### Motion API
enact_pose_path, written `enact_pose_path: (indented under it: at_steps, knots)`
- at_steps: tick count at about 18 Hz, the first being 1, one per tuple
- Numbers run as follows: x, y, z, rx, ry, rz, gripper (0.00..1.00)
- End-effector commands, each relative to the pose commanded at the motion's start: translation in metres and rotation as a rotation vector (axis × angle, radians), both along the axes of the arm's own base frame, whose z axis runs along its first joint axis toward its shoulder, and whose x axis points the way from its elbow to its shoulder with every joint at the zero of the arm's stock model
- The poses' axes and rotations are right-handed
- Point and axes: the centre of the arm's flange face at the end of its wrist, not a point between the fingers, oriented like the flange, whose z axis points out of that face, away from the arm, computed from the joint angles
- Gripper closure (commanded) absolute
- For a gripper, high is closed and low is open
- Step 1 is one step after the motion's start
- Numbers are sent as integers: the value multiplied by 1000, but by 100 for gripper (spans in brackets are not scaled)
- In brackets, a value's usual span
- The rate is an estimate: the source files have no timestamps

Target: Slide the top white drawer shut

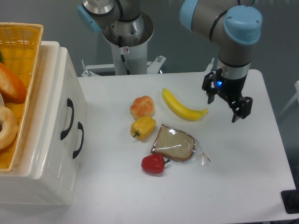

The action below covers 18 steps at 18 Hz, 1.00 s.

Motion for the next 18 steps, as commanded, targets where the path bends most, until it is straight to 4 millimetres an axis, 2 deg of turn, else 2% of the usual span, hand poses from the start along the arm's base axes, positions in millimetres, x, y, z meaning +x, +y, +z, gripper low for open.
enact_pose_path:
  at_steps: [5,8,13,18]
  knots:
    - [4,21,-23,-9,-23,-31,0]
    - [15,42,-29,-5,-17,-59,0]
    - [15,42,-41,-16,-37,-39,0]
    - [20,50,-50,-24,-49,-51,0]
